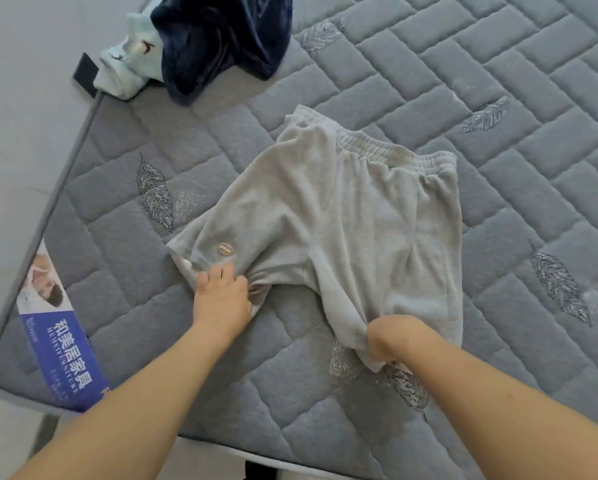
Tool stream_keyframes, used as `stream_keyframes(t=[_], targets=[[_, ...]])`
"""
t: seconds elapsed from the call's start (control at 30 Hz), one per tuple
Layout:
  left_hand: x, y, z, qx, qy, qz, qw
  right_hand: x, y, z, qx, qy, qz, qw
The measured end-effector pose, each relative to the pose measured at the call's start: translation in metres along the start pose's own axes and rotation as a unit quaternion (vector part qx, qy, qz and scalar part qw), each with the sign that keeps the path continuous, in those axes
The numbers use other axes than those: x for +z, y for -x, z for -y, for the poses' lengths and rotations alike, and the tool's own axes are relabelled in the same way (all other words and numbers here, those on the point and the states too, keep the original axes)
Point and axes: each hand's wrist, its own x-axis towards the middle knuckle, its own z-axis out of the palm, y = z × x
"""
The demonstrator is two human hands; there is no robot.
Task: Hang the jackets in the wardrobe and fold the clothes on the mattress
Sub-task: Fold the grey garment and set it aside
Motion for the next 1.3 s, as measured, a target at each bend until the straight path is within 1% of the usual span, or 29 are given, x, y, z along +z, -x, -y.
stream_keyframes(t=[0.03,0.07,0.1,0.13,0.17,0.2,0.23,0.27,0.3,0.33,0.37,0.4,0.43,0.5,0.57,0.63,0.7,0.77,0.83,0.9,0.97,1.0,1.07,1.1,1.13,1.2,1.23,1.27,1.3], targets=[[-0.001,0.002,-0.002,0.050,0.001,0.008,0.999,-0.002,0.004,0.001,-0.001,0.004,0.018,1.000],[-0.004,0.004,-0.006,0.138,0.010,0.023,0.990,-0.007,0.008,0.003,-0.007,-0.008,0.008,1.000],[-0.007,0.007,-0.011,0.232,0.028,0.058,0.971,-0.014,0.011,0.006,-0.020,-0.048,-0.036,0.998],[-0.013,0.012,-0.013,0.296,0.052,0.116,0.947,-0.021,0.012,0.011,-0.032,-0.112,-0.107,0.987],[-0.017,0.013,-0.011,0.311,0.077,0.171,0.932,-0.028,0.015,0.017,-0.045,-0.172,-0.195,0.964],[-0.019,0.009,-0.004,0.266,0.113,0.198,0.937,-0.036,0.015,0.026,-0.059,-0.212,-0.287,0.932],[-0.019,0.003,0.007,0.180,0.167,0.174,0.954,-0.043,0.014,0.038,-0.081,-0.223,-0.360,0.902],[-0.018,-0.005,0.022,0.078,0.221,0.107,0.966,-0.048,0.013,0.053,-0.104,-0.216,-0.394,0.887],[-0.017,-0.014,0.038,-0.030,0.261,0.038,0.964,-0.052,0.011,0.071,-0.127,-0.206,-0.391,0.888],[-0.014,-0.023,0.055,-0.128,0.293,-0.005,0.947,-0.052,0.008,0.090,-0.140,-0.197,-0.361,0.901],[-0.009,-0.033,0.070,-0.203,0.329,-0.004,0.922,-0.052,0.004,0.109,-0.137,-0.193,-0.317,0.919],[-0.006,-0.040,0.080,-0.251,0.363,0.030,0.897,-0.050,0.000,0.124,-0.121,-0.201,-0.278,0.932],[-0.002,-0.046,0.085,-0.269,0.376,0.068,0.884,-0.049,-0.005,0.136,-0.101,-0.220,-0.260,0.935],[0.010,-0.055,0.088,-0.256,0.348,0.085,0.898,-0.048,-0.013,0.148,-0.070,-0.252,-0.267,0.927],[0.015,-0.061,0.089,-0.233,0.320,0.038,0.917,-0.049,-0.018,0.152,-0.055,-0.229,-0.275,0.932],[0.012,-0.067,0.096,-0.209,0.321,0.012,0.924,-0.050,-0.018,0.153,-0.048,-0.141,-0.258,0.955],[0.007,-0.065,0.115,-0.219,0.338,-0.012,0.915,-0.045,-0.017,0.153,-0.049,-0.052,-0.186,0.980],[0.011,-0.060,0.142,-0.256,0.348,0.017,0.902,-0.044,-0.014,0.151,-0.034,0.007,-0.107,0.994],[0.021,-0.052,0.163,-0.272,0.354,0.086,0.891,-0.047,-0.013,0.154,-0.022,0.054,-0.079,0.995],[0.028,-0.050,0.170,-0.254,0.386,0.117,0.879,-0.052,-0.010,0.165,-0.036,0.072,-0.115,0.990],[0.028,-0.055,0.162,-0.232,0.414,0.114,0.873,-0.056,-0.009,0.180,-0.054,0.093,-0.160,0.981],[0.028,-0.059,0.156,-0.220,0.409,0.120,0.877,-0.058,-0.011,0.187,-0.058,0.116,-0.166,0.978],[0.028,-0.067,0.144,-0.189,0.404,0.139,0.884,-0.064,-0.015,0.197,-0.058,0.155,-0.135,0.977],[0.029,-0.070,0.141,-0.180,0.431,0.132,0.874,-0.067,-0.016,0.200,-0.061,0.177,-0.106,0.977],[0.029,-0.073,0.141,-0.190,0.483,0.107,0.848,-0.070,-0.017,0.203,-0.072,0.200,-0.078,0.974],[0.032,-0.074,0.153,-0.259,0.583,0.037,0.769,-0.072,-0.015,0.207,-0.120,0.217,-0.027,0.968],[0.036,-0.072,0.160,-0.297,0.598,-0.002,0.745,-0.072,-0.014,0.206,-0.146,0.193,-0.004,0.970],[0.040,-0.068,0.167,-0.329,0.596,-0.024,0.733,-0.073,-0.015,0.201,-0.165,0.145,0.022,0.975],[0.043,-0.064,0.170,-0.348,0.600,-0.026,0.720,-0.077,-0.014,0.191,-0.171,0.071,0.060,0.981]])
